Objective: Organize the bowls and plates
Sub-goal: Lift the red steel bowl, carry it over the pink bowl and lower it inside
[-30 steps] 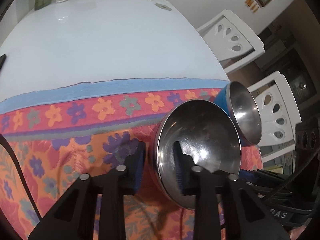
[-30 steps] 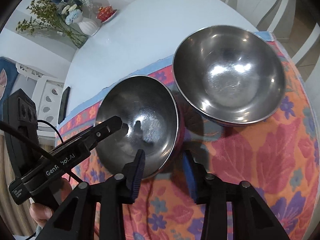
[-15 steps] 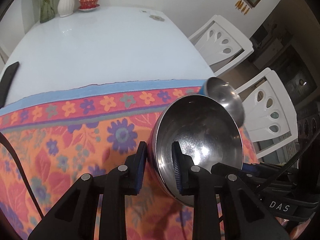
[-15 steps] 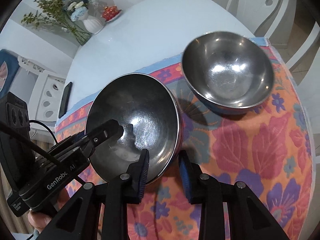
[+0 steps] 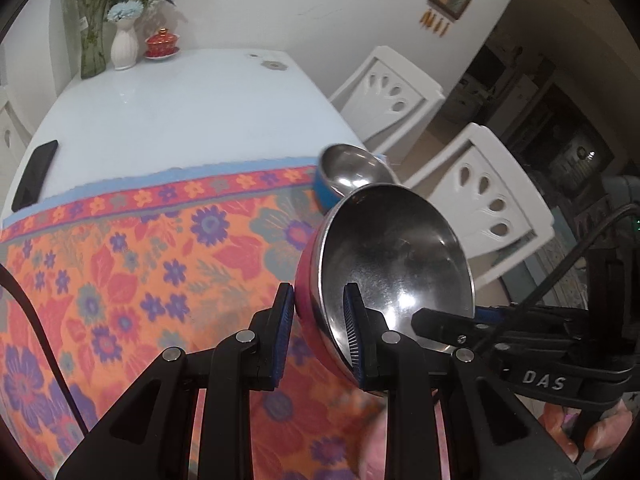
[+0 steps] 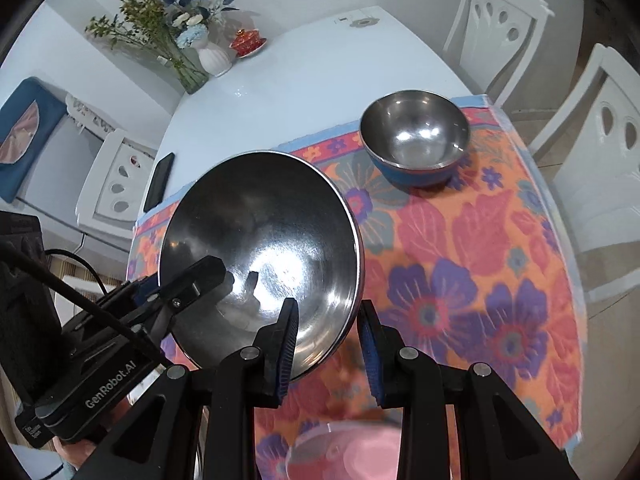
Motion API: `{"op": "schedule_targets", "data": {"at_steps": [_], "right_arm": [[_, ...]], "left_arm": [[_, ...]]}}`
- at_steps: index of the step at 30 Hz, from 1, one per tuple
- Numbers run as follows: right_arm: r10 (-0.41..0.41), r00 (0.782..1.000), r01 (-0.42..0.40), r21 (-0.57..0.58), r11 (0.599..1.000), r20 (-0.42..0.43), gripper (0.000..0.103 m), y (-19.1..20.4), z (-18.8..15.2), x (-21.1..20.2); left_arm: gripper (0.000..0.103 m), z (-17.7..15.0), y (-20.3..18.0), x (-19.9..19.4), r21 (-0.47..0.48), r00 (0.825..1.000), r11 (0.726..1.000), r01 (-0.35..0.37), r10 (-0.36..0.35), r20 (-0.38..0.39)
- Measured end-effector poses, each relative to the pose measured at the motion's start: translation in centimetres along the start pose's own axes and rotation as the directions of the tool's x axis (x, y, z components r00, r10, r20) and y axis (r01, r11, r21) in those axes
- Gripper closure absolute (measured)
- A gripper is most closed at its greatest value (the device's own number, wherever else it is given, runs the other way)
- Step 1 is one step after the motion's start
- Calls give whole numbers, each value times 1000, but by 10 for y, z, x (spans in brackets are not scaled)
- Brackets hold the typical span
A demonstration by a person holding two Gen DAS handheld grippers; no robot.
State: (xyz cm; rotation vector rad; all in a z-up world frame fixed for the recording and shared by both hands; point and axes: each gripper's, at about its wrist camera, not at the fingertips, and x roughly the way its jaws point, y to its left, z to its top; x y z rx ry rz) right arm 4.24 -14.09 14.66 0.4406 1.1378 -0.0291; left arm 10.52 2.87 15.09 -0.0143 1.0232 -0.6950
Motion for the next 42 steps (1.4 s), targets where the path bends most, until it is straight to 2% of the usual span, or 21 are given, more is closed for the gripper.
{"op": "schedule_targets", "data": {"at_steps": [6, 10, 19, 24, 31, 33, 37, 42], "right_arm": [[-70, 994, 68, -27, 997, -82, 73, -16, -50, -18], [-82, 984, 86, 21, 996, -155, 73, -34, -82, -19], [-111, 968, 119, 20, 993, -225, 73, -50, -135, -19], [-128, 958, 144, 45, 989, -257, 73, -58, -143, -10], [-151, 951, 158, 4, 987, -269, 73, -53, -148, -3], [-170, 950, 172, -15, 985, -262, 73, -50, -149, -2], [-169, 952, 166, -33, 986, -254, 73, -46, -150, -4], [-156, 955, 151, -37, 988, -254, 73, -47, -150, -8]], "left_arm": [[81, -43, -40, -10, 40, 998, 998, 46, -44, -49], [81, -73, -58, -12, 49, 993, 997, 64, -59, -101], [81, -116, -60, -3, -38, 972, 992, 123, -128, -195], [82, -129, -64, 7, -45, 967, 993, 108, -116, -227], [81, -137, -54, 12, -63, 966, 995, 74, -87, -245], [81, -137, -52, 12, -59, 968, 997, 55, -68, -243], [80, -132, -49, 7, -52, 969, 996, 72, -82, -231], [78, -127, -41, -3, -21, 976, 999, 31, -34, -215]]}}
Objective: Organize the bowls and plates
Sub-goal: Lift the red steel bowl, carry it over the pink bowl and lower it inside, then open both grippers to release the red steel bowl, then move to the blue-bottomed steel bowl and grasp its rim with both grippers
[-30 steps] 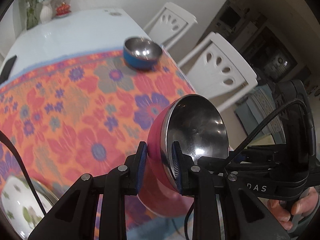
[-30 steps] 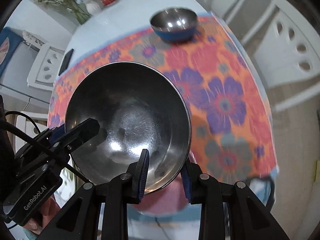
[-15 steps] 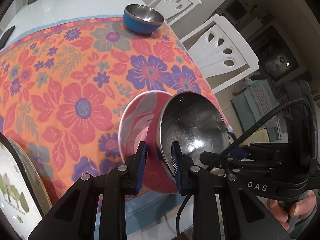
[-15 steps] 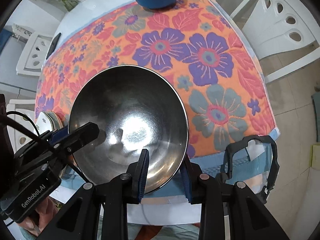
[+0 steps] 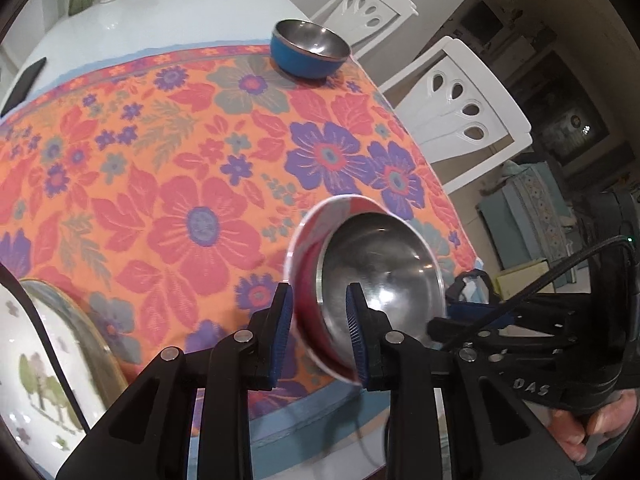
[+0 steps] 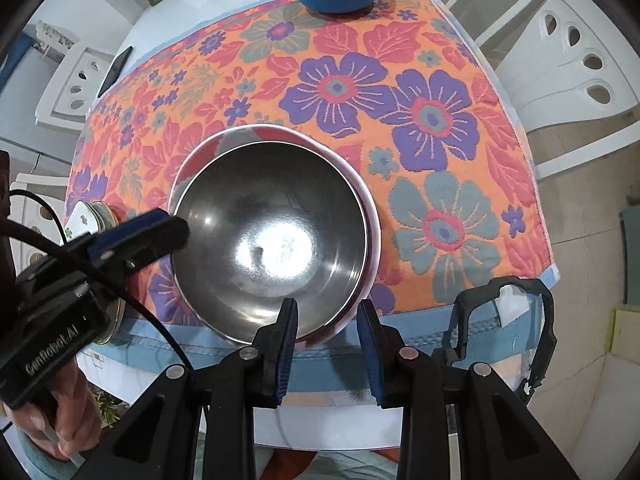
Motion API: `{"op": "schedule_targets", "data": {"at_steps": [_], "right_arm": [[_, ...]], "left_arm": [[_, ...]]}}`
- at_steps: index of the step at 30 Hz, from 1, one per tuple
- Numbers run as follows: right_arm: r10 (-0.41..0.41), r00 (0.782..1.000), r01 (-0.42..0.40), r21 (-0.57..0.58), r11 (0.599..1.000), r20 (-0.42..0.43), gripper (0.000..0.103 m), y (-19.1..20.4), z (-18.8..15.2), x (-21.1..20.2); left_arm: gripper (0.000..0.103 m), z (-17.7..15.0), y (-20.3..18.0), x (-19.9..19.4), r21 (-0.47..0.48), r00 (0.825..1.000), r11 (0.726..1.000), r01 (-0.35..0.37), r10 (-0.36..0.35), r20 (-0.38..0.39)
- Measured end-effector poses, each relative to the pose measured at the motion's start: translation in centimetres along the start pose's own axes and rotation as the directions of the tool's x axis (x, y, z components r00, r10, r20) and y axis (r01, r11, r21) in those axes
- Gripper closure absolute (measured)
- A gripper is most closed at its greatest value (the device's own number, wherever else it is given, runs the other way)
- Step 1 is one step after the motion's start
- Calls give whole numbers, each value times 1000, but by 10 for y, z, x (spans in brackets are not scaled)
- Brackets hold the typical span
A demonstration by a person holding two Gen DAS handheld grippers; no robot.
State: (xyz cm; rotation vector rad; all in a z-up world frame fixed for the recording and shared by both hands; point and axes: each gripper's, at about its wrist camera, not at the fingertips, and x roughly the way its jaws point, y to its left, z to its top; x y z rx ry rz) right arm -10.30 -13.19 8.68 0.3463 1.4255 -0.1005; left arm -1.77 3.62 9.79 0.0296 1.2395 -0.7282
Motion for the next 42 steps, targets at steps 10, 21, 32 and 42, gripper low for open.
{"op": "schedule_targets", "data": {"at_steps": [10, 21, 32, 42], "right_arm": [[6, 1000, -6, -13, 1000, 3, 73, 0, -2, -3], [27, 999, -27, -8, 1000, 31, 73, -1, 7, -19], [111, 990, -114, 33, 993, 90, 73, -8, 35, -49], [132, 976, -146, 75, 986, 174, 72, -14, 80, -73]], "left_arm": [[78, -11, -1, 15, 13, 999, 1000, -18, 19, -42], [78, 5, -2, 3, 5, 1000, 1000, -30, 30, -6], [78, 56, -20, -23, 51, 995, 997, -54, 49, 90], [78, 119, -24, -32, 65, 989, 997, -48, 38, 145]]}}
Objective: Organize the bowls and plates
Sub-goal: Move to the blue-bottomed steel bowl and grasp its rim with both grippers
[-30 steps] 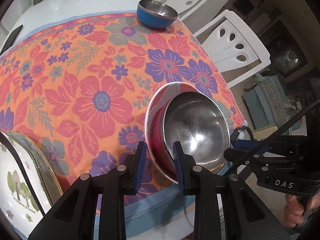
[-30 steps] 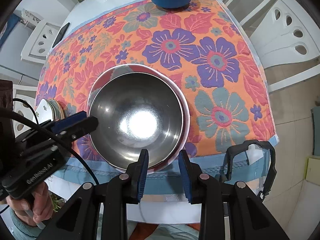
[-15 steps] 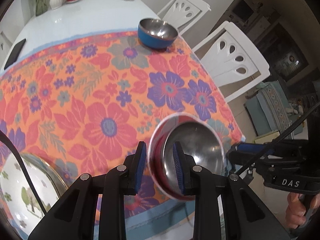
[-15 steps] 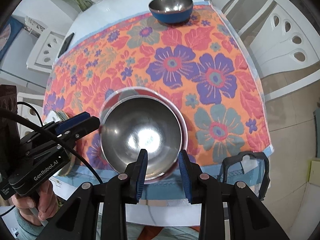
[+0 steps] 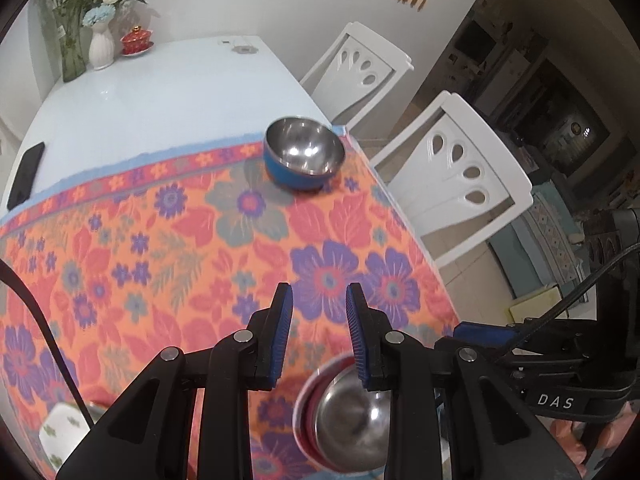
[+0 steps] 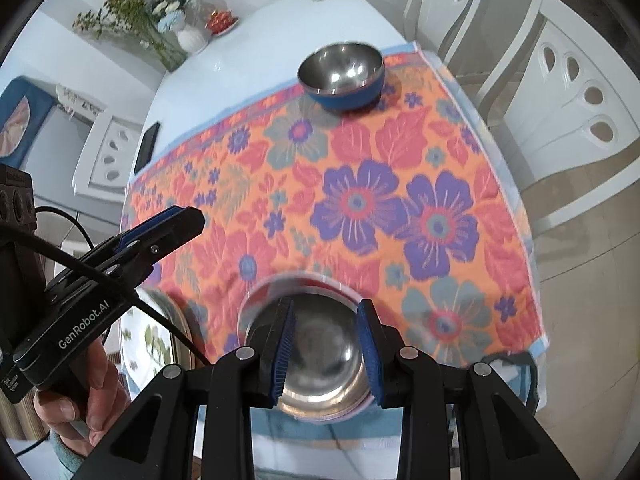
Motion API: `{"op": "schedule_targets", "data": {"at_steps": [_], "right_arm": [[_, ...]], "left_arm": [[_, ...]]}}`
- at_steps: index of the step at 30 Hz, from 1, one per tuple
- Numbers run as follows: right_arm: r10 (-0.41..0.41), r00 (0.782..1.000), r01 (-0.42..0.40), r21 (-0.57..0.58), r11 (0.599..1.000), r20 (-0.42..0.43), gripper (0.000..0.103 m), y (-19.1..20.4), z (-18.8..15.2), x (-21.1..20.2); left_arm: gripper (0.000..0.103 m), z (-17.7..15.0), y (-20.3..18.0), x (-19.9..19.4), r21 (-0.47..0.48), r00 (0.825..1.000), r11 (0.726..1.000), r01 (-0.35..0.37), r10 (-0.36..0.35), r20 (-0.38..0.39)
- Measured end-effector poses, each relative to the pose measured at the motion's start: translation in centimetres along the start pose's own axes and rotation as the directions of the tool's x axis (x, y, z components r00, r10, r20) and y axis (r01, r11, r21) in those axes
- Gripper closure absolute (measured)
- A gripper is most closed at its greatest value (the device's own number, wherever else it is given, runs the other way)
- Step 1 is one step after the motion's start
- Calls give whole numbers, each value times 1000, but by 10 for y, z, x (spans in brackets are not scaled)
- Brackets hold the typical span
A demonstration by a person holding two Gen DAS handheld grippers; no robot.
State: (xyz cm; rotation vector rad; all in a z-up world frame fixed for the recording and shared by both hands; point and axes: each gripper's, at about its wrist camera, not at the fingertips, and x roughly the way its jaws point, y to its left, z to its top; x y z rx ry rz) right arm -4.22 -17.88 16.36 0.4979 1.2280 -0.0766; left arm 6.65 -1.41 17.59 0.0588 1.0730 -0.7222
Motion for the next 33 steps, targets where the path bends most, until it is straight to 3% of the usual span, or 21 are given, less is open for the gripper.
{"op": "schedule_targets", "data": {"at_steps": [3, 7, 14, 20, 33], "right_arm": [[-2, 1000, 1, 27, 1000, 28, 68, -3, 20, -2], [-2, 999, -1, 64, 998, 49, 59, -11, 48, 3], [0, 999, -7, 132, 991, 51, 54, -28, 102, 27], [-15, 999, 9, 150, 989, 44, 53, -42, 150, 65], [-33, 998, 25, 178, 984, 45, 53, -68, 224, 134]], "left_arm": [[64, 19, 2, 4, 13, 1000, 1000, -15, 15, 19], [64, 46, 9, 13, 19, 999, 1000, -15, 15, 33], [64, 91, 33, 47, -32, 1000, 999, 13, -12, 26], [59, 125, 56, 99, -83, 1000, 996, 28, -29, -7], [60, 150, 83, 193, -166, 991, 982, 94, -108, -81]]}}
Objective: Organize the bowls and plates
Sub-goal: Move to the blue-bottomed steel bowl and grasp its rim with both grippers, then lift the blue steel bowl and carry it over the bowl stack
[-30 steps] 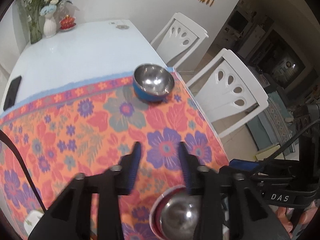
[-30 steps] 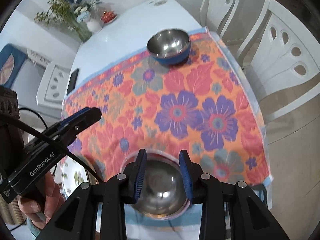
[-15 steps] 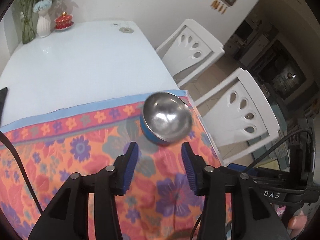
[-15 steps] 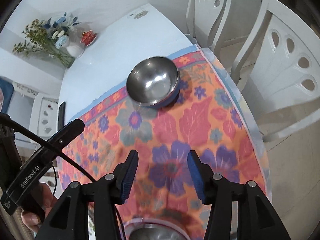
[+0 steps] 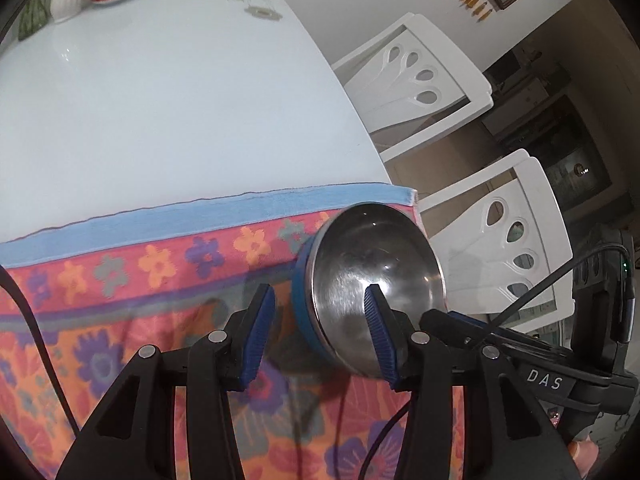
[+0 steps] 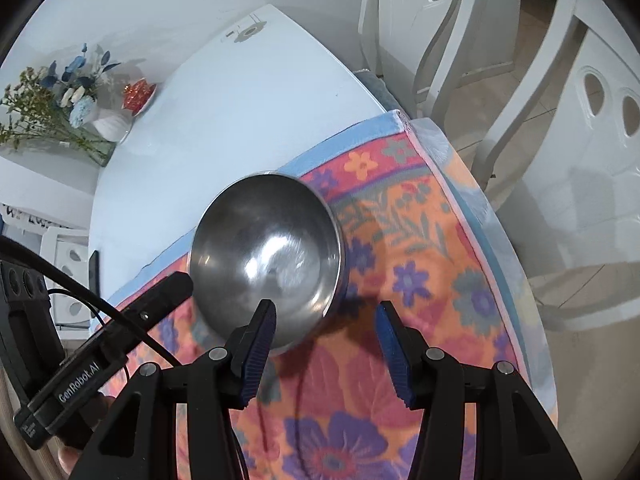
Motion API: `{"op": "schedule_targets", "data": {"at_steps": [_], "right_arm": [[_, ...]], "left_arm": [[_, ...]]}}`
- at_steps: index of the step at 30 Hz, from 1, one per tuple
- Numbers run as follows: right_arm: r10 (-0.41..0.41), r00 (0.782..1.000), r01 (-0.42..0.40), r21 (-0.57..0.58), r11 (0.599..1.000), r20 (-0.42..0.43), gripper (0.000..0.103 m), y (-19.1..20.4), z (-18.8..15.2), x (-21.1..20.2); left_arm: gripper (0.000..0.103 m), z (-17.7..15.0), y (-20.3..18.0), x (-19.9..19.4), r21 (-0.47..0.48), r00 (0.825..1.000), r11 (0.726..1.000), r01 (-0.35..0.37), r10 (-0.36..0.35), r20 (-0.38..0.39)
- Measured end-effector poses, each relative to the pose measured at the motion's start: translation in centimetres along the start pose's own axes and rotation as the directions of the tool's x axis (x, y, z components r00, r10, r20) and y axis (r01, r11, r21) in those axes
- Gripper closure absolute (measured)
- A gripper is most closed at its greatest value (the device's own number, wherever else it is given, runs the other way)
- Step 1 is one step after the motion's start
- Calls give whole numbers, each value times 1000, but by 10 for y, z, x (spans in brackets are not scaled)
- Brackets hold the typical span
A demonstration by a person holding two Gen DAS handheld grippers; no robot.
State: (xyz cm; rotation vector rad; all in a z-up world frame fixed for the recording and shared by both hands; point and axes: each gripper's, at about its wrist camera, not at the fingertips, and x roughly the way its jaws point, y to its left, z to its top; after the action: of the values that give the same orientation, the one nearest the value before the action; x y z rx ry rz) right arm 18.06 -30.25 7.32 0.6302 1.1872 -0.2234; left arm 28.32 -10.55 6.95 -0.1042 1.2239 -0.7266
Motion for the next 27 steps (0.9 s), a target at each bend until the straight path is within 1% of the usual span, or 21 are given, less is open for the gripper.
{"op": "schedule_targets", "data": {"at_steps": [5, 6, 7, 8, 9, 10, 11, 12, 13, 15, 17, 20, 24, 27], "right_arm": [[-16, 1000, 16, -16, 1000, -8, 53, -2, 8, 20], [-19, 1000, 19, -19, 1000, -8, 53, -2, 9, 23], [-22, 1000, 22, -25, 999, -5, 56, -2, 10, 26], [-29, 1000, 29, -31, 999, -6, 61, -2, 10, 29], [-33, 999, 32, -36, 999, -11, 64, -2, 10, 32], [-32, 999, 31, -38, 999, -15, 67, -3, 10, 34], [-30, 999, 30, -38, 999, -19, 72, -3, 9, 35], [-31, 999, 30, -41, 999, -24, 74, -3, 8, 37], [-28, 999, 27, -46, 999, -28, 78, -3, 6, 39], [-36, 999, 34, -56, 998, -31, 80, 0, 3, 39], [-47, 998, 45, -67, 997, -29, 80, 3, 1, 37], [-42, 999, 40, -73, 997, -25, 80, 5, -5, 25], [-42, 999, 41, -90, 995, -3, 80, 13, -13, 2], [-27, 999, 29, -101, 994, 20, 80, 19, -23, -21]], "left_arm": [[62, 3, 6, 21, -16, 1000, 1000, 15, -15, -24], [66, 4, 7, 23, -18, 999, 1000, 17, -17, -28], [71, 4, 9, 27, -24, 999, 999, 21, -22, -38], [72, 3, 10, 29, -28, 999, 999, 28, -29, -43], [76, 3, 10, 31, -30, 998, 999, 33, -34, -45], [81, 3, 10, 33, -29, 998, 999, 32, -33, -47], [83, 2, 9, 34, -23, 999, 1000, 20, -21, -48], [84, 1, 9, 34, -20, 999, 1000, 13, -14, -50], [85, 1, 9, 33, -20, 999, 1000, 10, -11, -48], [85, 0, 9, 31, -23, 999, 1000, 11, -13, -49], [85, -2, 6, 25, -13, 999, 1000, 4, -5, -44], [85, -6, -1, 12, 1, 1000, 1000, -5, 5, -29], [85, -13, -11, -11, 1, 1000, 1000, -9, 9, -1], [85, -21, -22, -36, 6, 1000, 1000, -19, 18, 26]]}}
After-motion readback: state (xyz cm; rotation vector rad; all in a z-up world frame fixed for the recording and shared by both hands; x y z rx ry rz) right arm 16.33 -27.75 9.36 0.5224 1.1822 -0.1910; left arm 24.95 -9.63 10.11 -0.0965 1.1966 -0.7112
